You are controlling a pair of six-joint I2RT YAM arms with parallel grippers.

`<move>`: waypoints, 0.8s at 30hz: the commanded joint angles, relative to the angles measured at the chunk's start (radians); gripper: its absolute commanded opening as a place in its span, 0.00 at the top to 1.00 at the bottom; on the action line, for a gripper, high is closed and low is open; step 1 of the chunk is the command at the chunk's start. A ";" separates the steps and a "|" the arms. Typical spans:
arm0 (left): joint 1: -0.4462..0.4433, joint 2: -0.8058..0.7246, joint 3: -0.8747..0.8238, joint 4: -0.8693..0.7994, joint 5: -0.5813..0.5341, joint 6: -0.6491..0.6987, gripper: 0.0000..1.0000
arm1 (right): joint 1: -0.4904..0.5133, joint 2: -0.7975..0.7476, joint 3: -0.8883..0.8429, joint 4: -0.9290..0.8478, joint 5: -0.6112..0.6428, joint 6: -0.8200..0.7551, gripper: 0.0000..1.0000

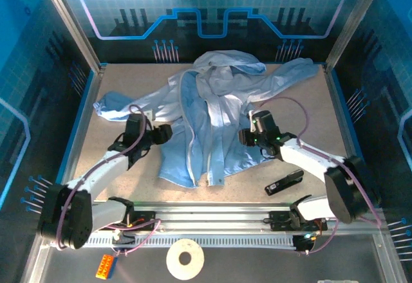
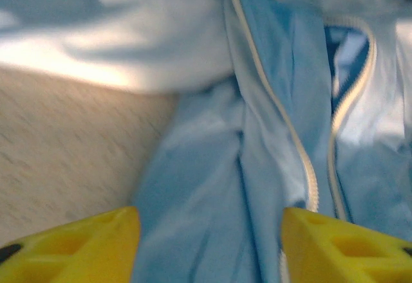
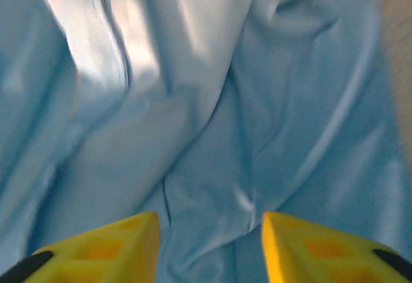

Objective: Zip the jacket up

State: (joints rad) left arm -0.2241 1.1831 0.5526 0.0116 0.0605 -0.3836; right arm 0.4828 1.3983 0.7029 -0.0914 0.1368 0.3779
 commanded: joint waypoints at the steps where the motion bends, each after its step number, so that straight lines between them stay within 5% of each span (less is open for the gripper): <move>1: -0.067 0.070 0.014 -0.082 0.078 -0.075 0.48 | 0.067 0.078 0.035 -0.076 -0.018 0.091 0.64; 7: -0.226 0.168 -0.028 -0.008 0.038 -0.141 0.50 | 0.210 0.238 0.052 -0.010 -0.013 0.149 0.76; 13: -0.233 0.317 0.026 -0.011 0.011 -0.156 0.53 | 0.297 0.358 0.115 -0.011 -0.029 0.196 0.81; 21: -0.195 0.445 0.181 -0.065 -0.025 -0.102 0.56 | 0.220 0.304 0.109 -0.074 -0.009 0.173 0.81; 24: -0.172 0.467 0.222 -0.064 -0.006 -0.098 0.67 | 0.156 0.270 0.094 -0.094 -0.030 0.153 0.81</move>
State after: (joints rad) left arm -0.4183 1.6245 0.7391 -0.0147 0.0654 -0.5072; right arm 0.6926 1.6932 0.8288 -0.0795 0.1158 0.5457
